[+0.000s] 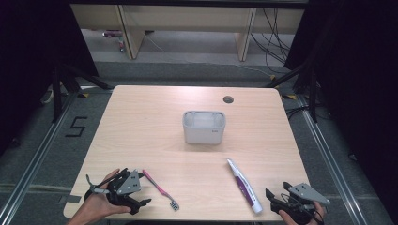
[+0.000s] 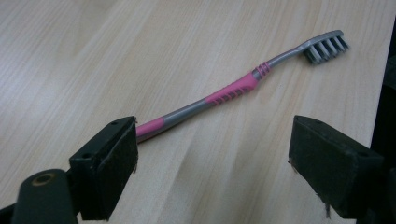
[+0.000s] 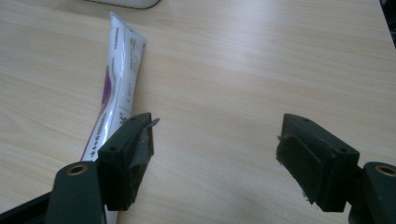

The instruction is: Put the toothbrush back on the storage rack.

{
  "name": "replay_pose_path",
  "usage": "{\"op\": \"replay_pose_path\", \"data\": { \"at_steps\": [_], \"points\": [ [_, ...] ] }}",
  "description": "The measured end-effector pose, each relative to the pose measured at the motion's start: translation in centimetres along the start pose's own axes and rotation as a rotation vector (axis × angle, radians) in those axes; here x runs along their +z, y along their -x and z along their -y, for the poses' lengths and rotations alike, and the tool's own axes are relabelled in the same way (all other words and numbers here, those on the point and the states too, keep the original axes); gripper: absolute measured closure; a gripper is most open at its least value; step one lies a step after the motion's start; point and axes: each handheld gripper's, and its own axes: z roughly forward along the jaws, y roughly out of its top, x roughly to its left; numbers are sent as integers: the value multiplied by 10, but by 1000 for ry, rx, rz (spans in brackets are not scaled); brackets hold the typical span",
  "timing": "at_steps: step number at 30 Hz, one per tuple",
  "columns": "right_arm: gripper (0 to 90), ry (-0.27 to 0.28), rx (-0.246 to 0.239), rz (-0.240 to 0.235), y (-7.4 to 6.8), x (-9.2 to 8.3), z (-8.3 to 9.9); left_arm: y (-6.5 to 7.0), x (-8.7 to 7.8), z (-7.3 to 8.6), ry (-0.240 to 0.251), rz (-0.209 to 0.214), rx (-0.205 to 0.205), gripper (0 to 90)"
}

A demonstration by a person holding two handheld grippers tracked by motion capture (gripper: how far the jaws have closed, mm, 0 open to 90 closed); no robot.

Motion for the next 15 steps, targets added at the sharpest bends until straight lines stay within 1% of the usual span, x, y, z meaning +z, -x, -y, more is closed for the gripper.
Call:
{"op": "replay_pose_path", "data": {
  "at_steps": [1,3,4,5,7,8,9,12,13,14,15],
  "points": [
    [270,-2,-1,-1,0,0,0,0,1,0,6,3,-4,156],
    [270,-6,5,-4,-1,0,0,-1,0,-1,-1,0,2,158],
    [270,-6,3,-3,-1,0,0,0,0,-1,7,5,-8,158],
    [270,-6,3,0,-1,0,0,-1,0,-1,7,5,-6,157],
    [270,-3,0,0,-1,0,0,-2,1,-2,8,-5,-12,157],
    [270,1,6,-2,-1,-1,-1,-3,2,-2,-2,-10,-3,157],
    [271,5,4,-1,-1,-1,-1,-2,3,-2,-1,-10,-7,157],
    [270,5,4,-3,-1,0,-1,-3,4,-3,-5,-11,-1,160],
    [271,2,6,-3,-1,-1,-1,-2,5,-5,0,-1,-1,162],
    [271,2,6,-3,-1,-1,-1,-2,5,-5,0,-1,-1,164],
    [271,2,7,-2,-1,-1,-1,-2,7,-8,-2,5,9,168]
  ]
}}
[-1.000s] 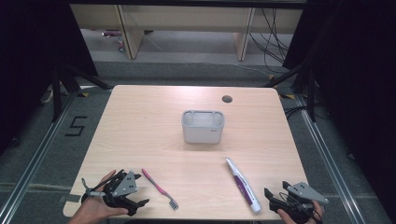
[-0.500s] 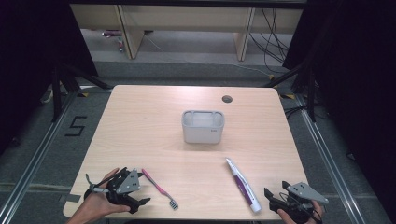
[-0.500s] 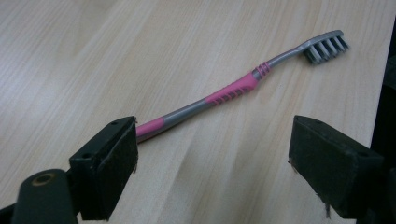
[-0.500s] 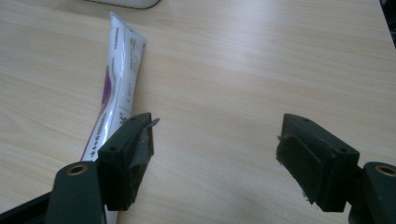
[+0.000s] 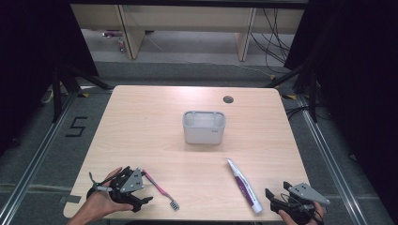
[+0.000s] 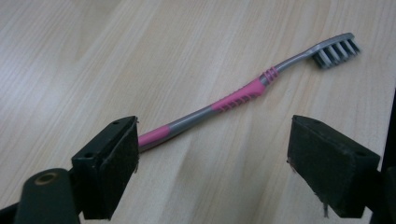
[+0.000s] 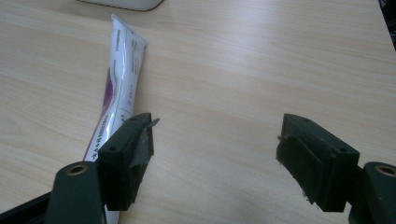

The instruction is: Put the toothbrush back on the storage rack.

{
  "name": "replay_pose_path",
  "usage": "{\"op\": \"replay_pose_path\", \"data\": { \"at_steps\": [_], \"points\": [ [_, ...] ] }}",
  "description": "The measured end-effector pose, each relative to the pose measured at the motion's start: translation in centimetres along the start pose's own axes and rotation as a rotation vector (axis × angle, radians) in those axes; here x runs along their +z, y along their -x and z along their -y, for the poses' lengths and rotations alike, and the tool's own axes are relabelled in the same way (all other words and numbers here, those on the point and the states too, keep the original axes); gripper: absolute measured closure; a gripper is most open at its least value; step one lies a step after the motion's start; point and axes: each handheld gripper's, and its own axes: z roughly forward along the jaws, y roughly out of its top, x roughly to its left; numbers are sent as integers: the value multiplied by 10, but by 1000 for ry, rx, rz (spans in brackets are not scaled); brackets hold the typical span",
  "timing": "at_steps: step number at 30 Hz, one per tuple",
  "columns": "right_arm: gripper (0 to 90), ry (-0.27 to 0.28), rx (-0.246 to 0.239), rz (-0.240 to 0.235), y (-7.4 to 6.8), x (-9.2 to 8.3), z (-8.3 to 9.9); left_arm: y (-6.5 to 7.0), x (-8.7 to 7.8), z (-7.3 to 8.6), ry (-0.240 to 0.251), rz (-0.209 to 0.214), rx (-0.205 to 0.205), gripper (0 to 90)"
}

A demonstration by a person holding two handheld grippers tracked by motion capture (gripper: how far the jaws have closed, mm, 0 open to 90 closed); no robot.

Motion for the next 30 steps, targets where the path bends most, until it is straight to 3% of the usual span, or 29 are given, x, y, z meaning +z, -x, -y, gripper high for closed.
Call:
{"op": "replay_pose_path", "data": {
  "at_steps": [7,9,10,11,12,15,21,22,25,26,30],
  "points": [
    [270,4,1,-1,1,0,0,-4,3,-7,-14,6,31,192],
    [270,-10,46,-12,-2,-1,1,-6,2,-11,-22,9,43,193],
    [270,3,1,-4,1,0,0,-7,2,-12,-23,10,44,199],
    [270,3,1,-4,1,0,0,-8,2,-14,-25,14,53,199],
    [270,-11,47,-13,-2,-1,1,-10,2,-15,-33,24,54,199],
    [268,-2,27,-8,-1,-1,0,-15,8,-17,-66,41,75,218],
    [268,-8,42,-13,-2,-1,1,-11,14,-20,-68,60,90,252],
    [268,4,1,-7,1,0,0,-11,15,-23,-77,73,106,286],
    [268,-10,36,-12,-2,0,1,-11,15,-26,-101,74,127,299],
    [268,-1,-1,-6,0,1,0,-11,15,-29,-106,82,145,335],
    [268,-13,1,-10,0,1,1,-11,16,-33,-115,101,164,365]
  ]
}}
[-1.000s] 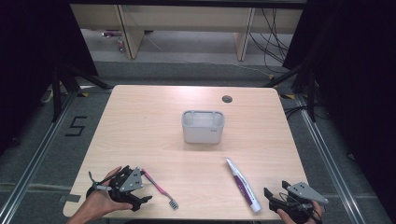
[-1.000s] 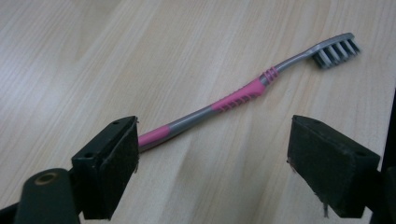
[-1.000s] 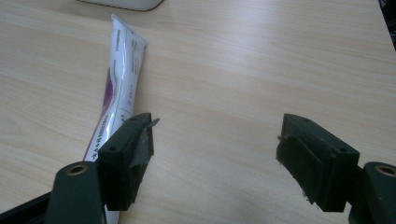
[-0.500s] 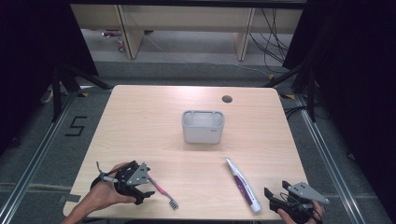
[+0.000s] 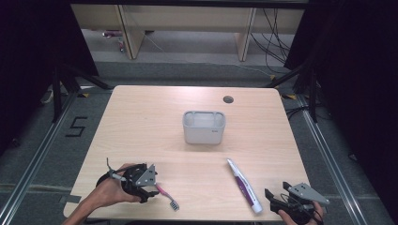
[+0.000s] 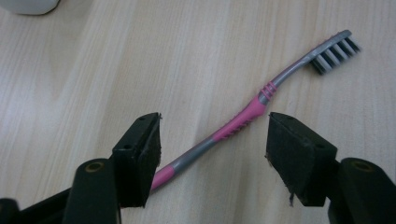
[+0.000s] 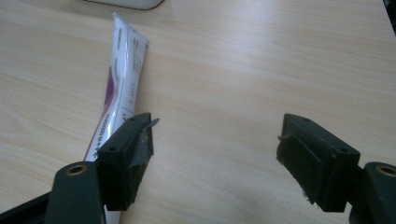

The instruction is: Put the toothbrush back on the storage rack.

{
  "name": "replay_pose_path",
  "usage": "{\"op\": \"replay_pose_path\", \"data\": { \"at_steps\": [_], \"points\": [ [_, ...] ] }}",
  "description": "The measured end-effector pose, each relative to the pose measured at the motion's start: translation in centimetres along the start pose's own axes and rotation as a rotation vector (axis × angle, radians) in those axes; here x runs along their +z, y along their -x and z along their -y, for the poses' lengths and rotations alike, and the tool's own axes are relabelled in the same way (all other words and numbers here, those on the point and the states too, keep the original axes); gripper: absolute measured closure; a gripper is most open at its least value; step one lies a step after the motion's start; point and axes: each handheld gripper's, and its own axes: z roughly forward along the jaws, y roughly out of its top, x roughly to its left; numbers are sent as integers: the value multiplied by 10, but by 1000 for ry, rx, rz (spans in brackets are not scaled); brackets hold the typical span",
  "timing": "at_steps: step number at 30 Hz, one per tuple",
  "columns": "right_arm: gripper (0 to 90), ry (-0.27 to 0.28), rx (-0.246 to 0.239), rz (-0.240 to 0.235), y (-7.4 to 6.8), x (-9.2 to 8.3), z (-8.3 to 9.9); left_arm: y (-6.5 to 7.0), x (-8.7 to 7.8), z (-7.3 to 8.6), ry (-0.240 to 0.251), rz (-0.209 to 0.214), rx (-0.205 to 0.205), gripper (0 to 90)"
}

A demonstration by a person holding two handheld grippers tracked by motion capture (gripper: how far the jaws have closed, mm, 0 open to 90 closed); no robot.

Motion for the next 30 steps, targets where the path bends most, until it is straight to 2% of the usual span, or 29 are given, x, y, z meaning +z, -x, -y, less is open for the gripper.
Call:
{"op": "replay_pose_path", "data": {
  "at_steps": [1,2,3,4,7,8,9,11,12,14,15,20,25,26,30],
  "points": [
    [268,-2,22,-6,-1,0,0,0,0,-1,-15,21,13,375],
    [268,-2,22,-6,-1,0,0,0,0,-1,-15,21,13,381],
    [268,-1,19,-13,0,1,0,-2,0,-3,-34,40,26,402],
    [268,4,-7,-3,1,1,1,-3,0,-4,-36,41,33,413],
    [268,0,-9,-2,1,1,1,-4,1,-5,-37,48,38,454],
    [268,-1,-9,-2,1,1,1,-3,3,-6,-24,52,26,454],
    [268,-1,-4,-4,1,1,1,-4,4,-8,-37,58,44,484],
    [268,0,-4,-4,1,1,1,-3,5,-10,-39,69,45,501],
    [268,-2,-4,-5,1,2,1,-2,7,-12,-61,85,73,519],
    [268,-4,0,-5,1,2,1,-1,8,-13,-66,94,78,527],
    [268,-5,-1,-7,1,2,1,-2,10,-15,-77,104,97,548],
    [266,-9,8,-22,1,3,1,-4,12,-18,-106,116,125,604],
    [266,-1,4,-16,1,3,1,-6,12,-19,-120,127,136,646],
    [266,-4,7,-17,1,3,1,-7,13,-20,-143,138,152,654],
    [266,-4,7,-19,1,3,1,-7,16,-20,-161,157,163,674]
  ]
}}
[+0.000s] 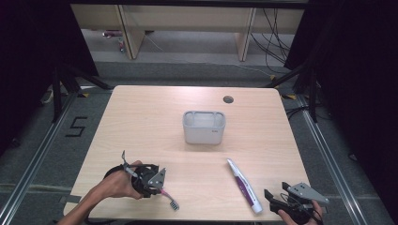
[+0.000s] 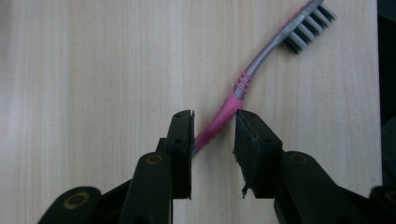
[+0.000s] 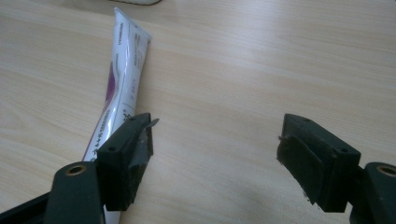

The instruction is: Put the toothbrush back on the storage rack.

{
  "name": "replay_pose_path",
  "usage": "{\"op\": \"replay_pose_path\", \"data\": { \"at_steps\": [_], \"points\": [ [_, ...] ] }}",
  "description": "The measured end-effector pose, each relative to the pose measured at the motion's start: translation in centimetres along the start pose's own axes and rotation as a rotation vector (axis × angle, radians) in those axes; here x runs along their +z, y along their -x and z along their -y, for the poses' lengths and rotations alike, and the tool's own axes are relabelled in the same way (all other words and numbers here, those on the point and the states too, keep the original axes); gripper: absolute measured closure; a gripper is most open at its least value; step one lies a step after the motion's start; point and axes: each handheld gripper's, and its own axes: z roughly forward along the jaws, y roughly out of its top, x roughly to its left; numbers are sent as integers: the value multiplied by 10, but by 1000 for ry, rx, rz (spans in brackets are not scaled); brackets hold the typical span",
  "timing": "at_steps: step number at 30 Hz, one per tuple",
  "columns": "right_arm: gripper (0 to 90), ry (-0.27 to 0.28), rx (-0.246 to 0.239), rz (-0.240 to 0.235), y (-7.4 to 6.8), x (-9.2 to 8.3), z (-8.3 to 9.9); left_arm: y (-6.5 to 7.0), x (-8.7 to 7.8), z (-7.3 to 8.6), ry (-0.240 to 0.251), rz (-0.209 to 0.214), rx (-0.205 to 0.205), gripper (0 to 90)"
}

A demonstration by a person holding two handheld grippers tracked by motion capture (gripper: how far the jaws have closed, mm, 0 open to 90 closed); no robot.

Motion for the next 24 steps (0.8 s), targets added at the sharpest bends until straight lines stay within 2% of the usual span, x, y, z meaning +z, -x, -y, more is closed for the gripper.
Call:
{"op": "replay_pose_path", "data": {
  "at_steps": [3,4,5,6,8,10,11,12,16,17,24],
  "points": [
    [266,0,-1,-1,0,0,0,-1,2,-1,-9,3,-11,683],
    [265,-13,45,-10,-2,0,1,0,3,-2,-5,8,-18,689],
    [265,-13,45,-10,-2,0,1,0,3,-2,-5,8,-18,690],
    [265,-8,31,-6,-1,0,1,0,3,-3,-16,17,-8,695],
    [265,-10,38,-6,-1,0,1,-1,4,-4,-22,21,-3,698],
    [265,-12,38,-6,-1,0,1,0,6,-4,-26,26,-18,719],
    [265,-10,34,-7,-1,0,1,0,8,-4,-36,35,-23,719],
    [265,-7,30,-8,-1,0,1,-1,9,-4,-55,40,-12,728],
    [265,-8,31,-9,-1,0,1,-2,8,-5,-61,50,-28,754],
    [265,5,-10,-2,2,1,0,-3,9,-6,-66,50,-37,767],
    [265,1,-3,-5,1,0,0,-7,11,-11,-96,64,-70,801]
  ]
}}
